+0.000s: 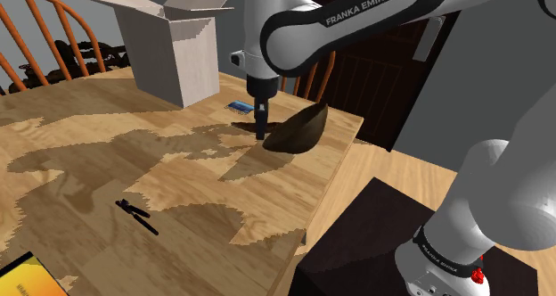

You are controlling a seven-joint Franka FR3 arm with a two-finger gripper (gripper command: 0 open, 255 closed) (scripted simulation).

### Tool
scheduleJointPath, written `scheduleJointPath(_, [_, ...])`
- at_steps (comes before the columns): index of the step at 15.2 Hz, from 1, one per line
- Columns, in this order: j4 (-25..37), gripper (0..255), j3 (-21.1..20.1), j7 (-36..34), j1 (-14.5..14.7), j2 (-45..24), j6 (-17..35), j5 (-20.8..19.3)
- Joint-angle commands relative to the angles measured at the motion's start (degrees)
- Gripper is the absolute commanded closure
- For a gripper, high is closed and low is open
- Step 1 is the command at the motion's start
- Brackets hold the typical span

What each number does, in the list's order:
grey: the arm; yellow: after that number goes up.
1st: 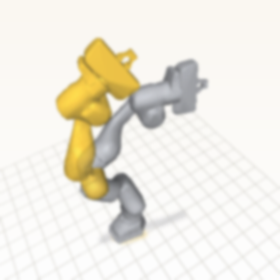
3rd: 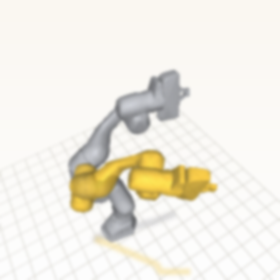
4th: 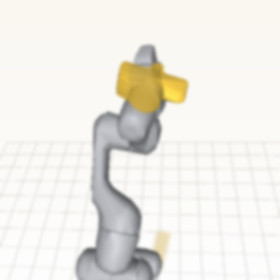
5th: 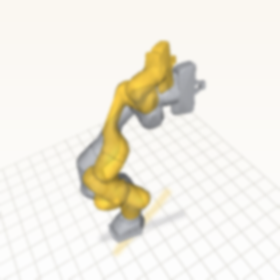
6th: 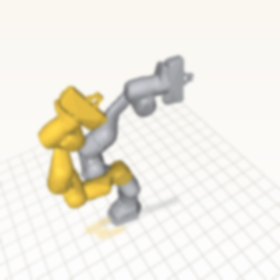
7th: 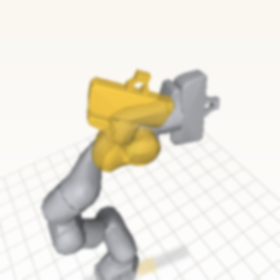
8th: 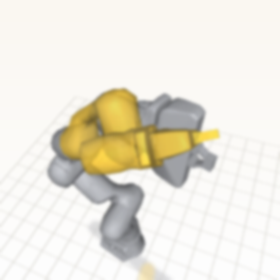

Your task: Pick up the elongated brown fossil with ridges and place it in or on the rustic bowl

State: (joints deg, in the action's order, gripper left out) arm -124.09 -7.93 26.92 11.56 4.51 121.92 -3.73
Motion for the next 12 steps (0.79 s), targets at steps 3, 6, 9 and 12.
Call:
scheduleJointPath(3, [-0.37, 0, 0.04, 0.00, -0.05, -0.40, 0.73, -0.10])
scheduleJointPath(6, [-0.37, 0, 0.04, 0.00, -0.05, -0.40, 0.73, -0.10])
scheduleJointPath(9, [-0.39, 255, 0.04, 0.00, -0.05, -0.40, 0.74, -0.10])
scheduleJointPath(12, [-0.68, 255, 0.06, 0.05, -0.06, -0.14, 0.79, -0.07])
